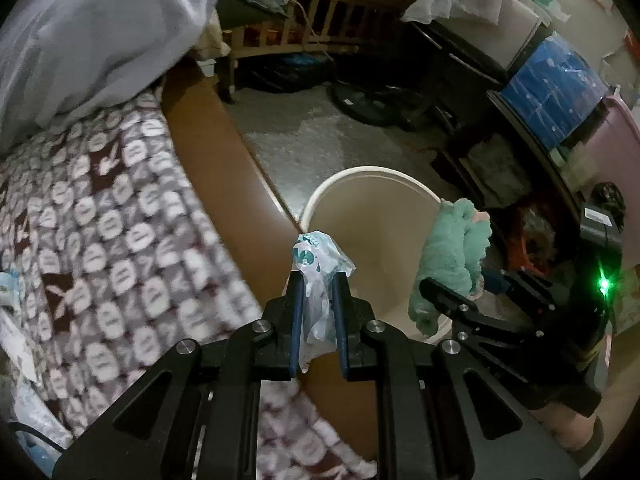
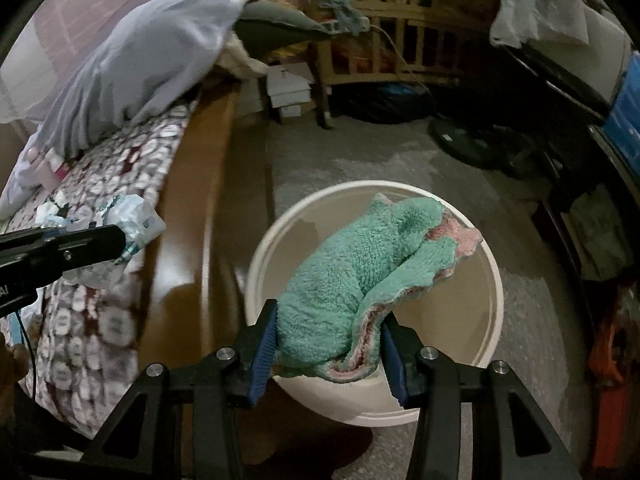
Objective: Collect trash
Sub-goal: 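Carry the bag and towel over the white bucket and open both tools, then bring both open tools back over the trash pile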
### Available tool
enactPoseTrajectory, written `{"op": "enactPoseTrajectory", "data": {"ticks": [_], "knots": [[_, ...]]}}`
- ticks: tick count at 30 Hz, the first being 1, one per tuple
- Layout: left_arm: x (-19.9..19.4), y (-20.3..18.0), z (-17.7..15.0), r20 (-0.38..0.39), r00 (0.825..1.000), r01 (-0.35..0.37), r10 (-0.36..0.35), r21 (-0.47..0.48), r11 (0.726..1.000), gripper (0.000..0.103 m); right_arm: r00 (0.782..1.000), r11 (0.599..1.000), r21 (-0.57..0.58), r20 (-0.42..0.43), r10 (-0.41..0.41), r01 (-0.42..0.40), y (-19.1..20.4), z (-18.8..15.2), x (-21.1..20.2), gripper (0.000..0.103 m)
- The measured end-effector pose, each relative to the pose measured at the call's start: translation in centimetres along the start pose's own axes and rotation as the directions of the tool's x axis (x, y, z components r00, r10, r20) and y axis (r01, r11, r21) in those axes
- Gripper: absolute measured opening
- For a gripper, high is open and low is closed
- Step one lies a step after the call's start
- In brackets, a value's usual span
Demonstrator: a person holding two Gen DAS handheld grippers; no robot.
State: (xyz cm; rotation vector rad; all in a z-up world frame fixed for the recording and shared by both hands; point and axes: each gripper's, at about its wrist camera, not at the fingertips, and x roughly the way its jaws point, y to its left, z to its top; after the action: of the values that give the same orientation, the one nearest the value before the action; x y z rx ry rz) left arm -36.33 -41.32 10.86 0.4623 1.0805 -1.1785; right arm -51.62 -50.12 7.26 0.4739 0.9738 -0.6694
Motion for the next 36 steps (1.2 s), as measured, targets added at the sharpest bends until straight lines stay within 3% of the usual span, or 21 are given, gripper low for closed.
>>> {"op": "enactPoseTrajectory", "data": {"ticks": [5, 7, 8, 11, 12, 14, 21, 25, 36], "knots": [[1.0, -0.9, 0.5, 0.000, 0.999, 0.052, -0.052, -0.011, 0.999, 0.013, 1.000, 0.999, 0.027, -0.004, -0.016, 0.016, -1.2, -0.2, 0.4, 0.046], [1.3, -1.1, 0.7, 0.005, 0.997, 0.081, -0.081, -0.023, 0.996, 0.013, 0.999, 0.999, 0.039, -0.002, -0.037, 0.037, -1.5, -0.2, 0.5, 0.050], [1.4, -1.2, 0.8, 0.012, 0.996, 0.094, -0.094, -0.030, 0.995, 0.017, 0.999, 0.998, 0.040, 0.002, -0.052, 0.052, -1.7, -0.1, 0.5, 0.051], [1.5, -1.3, 0.9, 0.025, 0.992, 0.128, -0.127, -0.044, 0.991, 0.050, 0.998, 0.997, 0.047, 0.011, -0.063, 0.062, -2.0, 0.0, 0.5, 0.059], [1.5, -1.2, 0.9, 0.029, 0.990, 0.139, -0.137, -0.054, 0.989, 0.051, 0.998, 0.996, 0.053, 0.013, -0.066, 0.065, -2.1, 0.0, 0.4, 0.064], [1.5, -1.0, 0.8, 0.028, 0.990, 0.142, -0.140, -0.063, 0.988, 0.051, 0.998, 0.997, 0.051, 0.010, -0.063, 0.063, -2.0, 0.0, 0.5, 0.065], [0.1, 0.7, 0.0, 0.027, 0.998, 0.067, -0.065, -0.079, 0.995, 0.051, 0.999, 0.997, 0.061, 0.001, -0.039, 0.039, -1.7, -0.1, 0.6, 0.065], [-0.8, 1.4, -0.8, 0.038, 0.999, -0.009, 0.012, -0.071, 0.997, 0.051, 1.000, 0.999, 0.047, 0.002, -0.021, 0.021, -0.5, -0.1, 0.5, 0.065], [-4.6, 4.9, -3.5, 0.071, 0.984, -0.156, 0.163, -0.092, 0.983, 0.051, 0.999, 0.999, -0.021, 0.019, 0.034, -0.034, 4.8, 0.3, 0.0, 0.065]]}}
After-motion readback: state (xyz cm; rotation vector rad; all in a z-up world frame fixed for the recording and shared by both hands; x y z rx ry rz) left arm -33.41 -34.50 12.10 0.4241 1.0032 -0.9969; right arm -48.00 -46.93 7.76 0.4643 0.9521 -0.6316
